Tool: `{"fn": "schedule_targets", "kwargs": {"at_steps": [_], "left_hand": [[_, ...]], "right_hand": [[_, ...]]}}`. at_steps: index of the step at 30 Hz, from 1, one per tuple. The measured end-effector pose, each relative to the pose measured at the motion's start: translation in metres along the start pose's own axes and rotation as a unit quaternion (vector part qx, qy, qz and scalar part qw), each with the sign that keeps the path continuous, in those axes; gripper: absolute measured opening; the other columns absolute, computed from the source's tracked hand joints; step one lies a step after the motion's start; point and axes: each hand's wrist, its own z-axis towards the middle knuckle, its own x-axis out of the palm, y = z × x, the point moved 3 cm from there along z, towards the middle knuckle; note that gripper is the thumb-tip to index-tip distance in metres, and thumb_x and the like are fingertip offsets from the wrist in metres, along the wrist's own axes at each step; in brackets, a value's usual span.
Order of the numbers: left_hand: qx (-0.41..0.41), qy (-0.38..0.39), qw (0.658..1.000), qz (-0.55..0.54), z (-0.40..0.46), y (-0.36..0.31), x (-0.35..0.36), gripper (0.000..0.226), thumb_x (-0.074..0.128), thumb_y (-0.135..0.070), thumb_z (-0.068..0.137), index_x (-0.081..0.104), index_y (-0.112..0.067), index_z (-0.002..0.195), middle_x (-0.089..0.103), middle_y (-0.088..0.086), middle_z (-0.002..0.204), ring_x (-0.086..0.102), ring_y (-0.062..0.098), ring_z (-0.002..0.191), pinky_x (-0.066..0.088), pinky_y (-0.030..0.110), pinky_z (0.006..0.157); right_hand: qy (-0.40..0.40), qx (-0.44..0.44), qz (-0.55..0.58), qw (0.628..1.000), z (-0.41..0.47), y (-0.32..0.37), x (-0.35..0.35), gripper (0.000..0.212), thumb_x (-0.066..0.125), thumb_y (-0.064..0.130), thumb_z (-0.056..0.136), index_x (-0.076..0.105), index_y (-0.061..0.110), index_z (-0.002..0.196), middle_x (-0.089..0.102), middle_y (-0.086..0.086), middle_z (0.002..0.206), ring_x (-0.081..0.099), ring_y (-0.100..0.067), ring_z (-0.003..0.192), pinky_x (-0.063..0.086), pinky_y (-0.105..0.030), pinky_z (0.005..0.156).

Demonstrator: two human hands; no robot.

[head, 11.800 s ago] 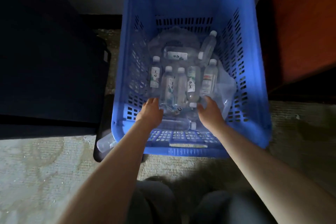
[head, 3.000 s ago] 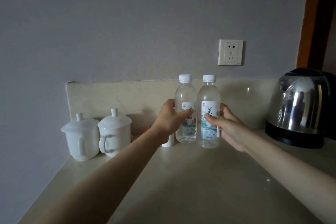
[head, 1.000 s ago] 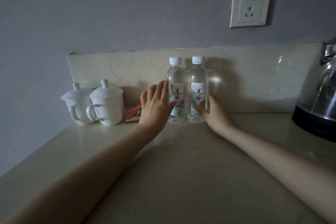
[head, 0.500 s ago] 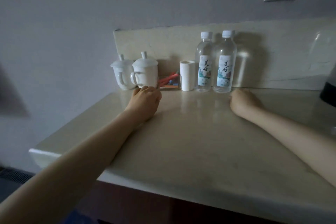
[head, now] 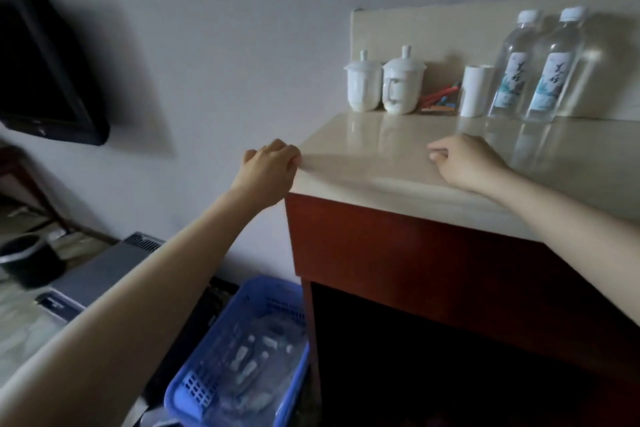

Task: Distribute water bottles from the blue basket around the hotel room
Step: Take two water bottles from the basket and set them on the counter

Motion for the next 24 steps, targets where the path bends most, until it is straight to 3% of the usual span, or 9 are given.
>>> {"fn": "schedule_targets", "kwargs": {"at_steps": [4,10,13,18,21,24], "left_hand": [[-0.014,0.051,0.998,0.042,-0.053,0.041,-0.009,0.04,0.036,-0.028,0.101,0.044,-0.016,0.138,0.048,0.007,0.14,0.048,0.027,0.125,0.027,0.039,0.106],[-0.057,0.12,0.988,0.08,-0.122,0.106,0.002,0.043,0.037,-0.03,0.101,0.037,-0.013,0.141,0.043,0.007,0.143,0.045,0.027,0.128,0.029,0.039,0.104],[-0.082,0.152,0.979,0.108,-0.15,0.131,0.021,0.038,0.034,-0.026,0.102,0.041,-0.012,0.137,0.046,0.006,0.139,0.047,0.026,0.125,0.031,0.038,0.101],[-0.094,0.221,0.96,0.143,-0.182,0.17,0.068,0.027,0.036,-0.019,0.1,0.049,-0.011,0.122,0.051,0.005,0.125,0.05,0.025,0.121,0.035,0.035,0.094],[-0.108,0.244,0.957,0.116,-0.184,0.195,0.095,0.038,0.031,-0.027,0.102,0.046,-0.01,0.132,0.049,0.006,0.133,0.048,0.025,0.125,0.035,0.036,0.099],[-0.087,0.258,0.958,0.091,-0.179,0.217,0.119,0.069,0.006,-0.038,0.09,0.054,-0.007,0.128,0.051,0.009,0.132,0.051,0.027,0.123,0.042,0.035,0.096]], "right_hand": [[0.008,-0.087,0.021,0.996,-0.033,0.078,0.032,0.029,0.046,0.009,0.094,0.064,-0.004,0.111,0.063,-0.023,0.12,0.056,-0.037,0.115,0.042,-0.04,0.097],[0.06,-0.237,0.073,0.967,-0.08,0.169,0.106,0.033,0.046,0.005,0.095,0.056,-0.003,0.125,0.054,-0.014,0.137,0.046,-0.025,0.13,0.026,-0.024,0.108],[0.135,-0.248,0.082,0.956,-0.09,0.189,0.157,0.043,0.043,0.01,0.097,0.041,0.003,0.14,0.037,-0.008,0.15,0.03,-0.018,0.142,0.016,-0.023,0.115],[0.224,-0.238,0.06,0.943,-0.098,0.202,0.244,0.05,0.039,0.02,0.1,0.027,0.008,0.147,0.025,-0.004,0.156,0.016,-0.015,0.146,0.013,-0.027,0.119],[0.252,-0.227,0.061,0.939,-0.094,0.205,0.286,0.052,0.038,0.022,0.1,0.022,0.01,0.149,0.019,-0.001,0.158,0.012,-0.014,0.147,0.013,-0.027,0.118],[0.282,-0.206,0.059,0.935,-0.083,0.206,0.325,0.056,0.036,0.025,0.101,0.014,0.012,0.151,0.011,-0.001,0.16,0.008,-0.014,0.147,0.011,-0.026,0.118]]}}
